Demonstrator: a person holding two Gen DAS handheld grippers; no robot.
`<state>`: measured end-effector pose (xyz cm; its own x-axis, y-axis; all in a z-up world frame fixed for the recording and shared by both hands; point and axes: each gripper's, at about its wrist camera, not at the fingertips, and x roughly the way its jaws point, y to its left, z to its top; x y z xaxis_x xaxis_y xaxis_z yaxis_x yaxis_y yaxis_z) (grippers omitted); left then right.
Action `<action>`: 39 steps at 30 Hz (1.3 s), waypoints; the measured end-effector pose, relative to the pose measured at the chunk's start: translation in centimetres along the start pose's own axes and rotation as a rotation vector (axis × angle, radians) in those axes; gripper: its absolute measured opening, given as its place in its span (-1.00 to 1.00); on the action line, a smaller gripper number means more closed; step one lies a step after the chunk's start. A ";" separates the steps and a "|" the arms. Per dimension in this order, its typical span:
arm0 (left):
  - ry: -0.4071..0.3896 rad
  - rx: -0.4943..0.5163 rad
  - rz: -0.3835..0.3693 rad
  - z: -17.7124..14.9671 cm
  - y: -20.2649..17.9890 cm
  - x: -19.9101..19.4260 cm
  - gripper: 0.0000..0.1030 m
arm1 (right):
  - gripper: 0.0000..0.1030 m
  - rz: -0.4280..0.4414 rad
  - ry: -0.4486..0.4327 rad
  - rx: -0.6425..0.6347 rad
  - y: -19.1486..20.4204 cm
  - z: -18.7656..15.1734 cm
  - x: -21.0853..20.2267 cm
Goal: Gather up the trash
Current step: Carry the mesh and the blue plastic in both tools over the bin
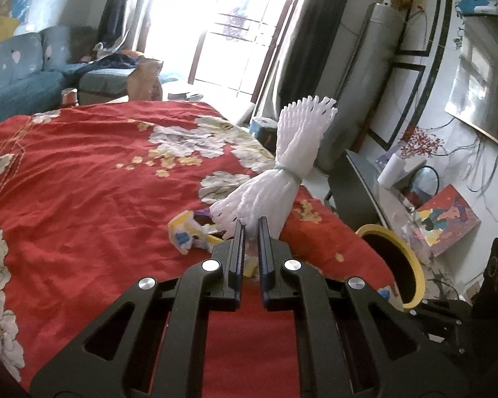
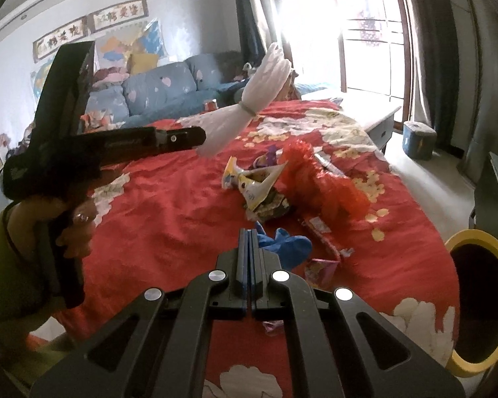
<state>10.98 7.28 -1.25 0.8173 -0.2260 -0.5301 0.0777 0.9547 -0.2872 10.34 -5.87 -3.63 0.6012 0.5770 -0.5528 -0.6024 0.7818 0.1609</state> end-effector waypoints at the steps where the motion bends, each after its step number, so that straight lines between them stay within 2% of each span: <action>1: -0.002 0.002 -0.004 0.0 -0.3 -0.1 -0.92 | -0.98 -0.002 -0.008 0.004 -0.1 0.1 -0.2; 18: -0.014 0.053 -0.085 0.2 -5.7 -0.2 -0.92 | -0.98 -0.082 -0.131 0.128 -4.8 1.8 -4.6; 39: 0.059 0.159 -0.168 -0.9 -12.1 3.0 -0.92 | -0.98 -0.255 -0.226 0.335 -13.9 1.0 -8.8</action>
<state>12.02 -5.15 -0.08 0.7509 -0.3908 -0.5324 0.3025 0.9201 -0.2487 14.02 -21.57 -0.18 0.8291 0.3650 -0.4235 -0.2412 0.9169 0.3181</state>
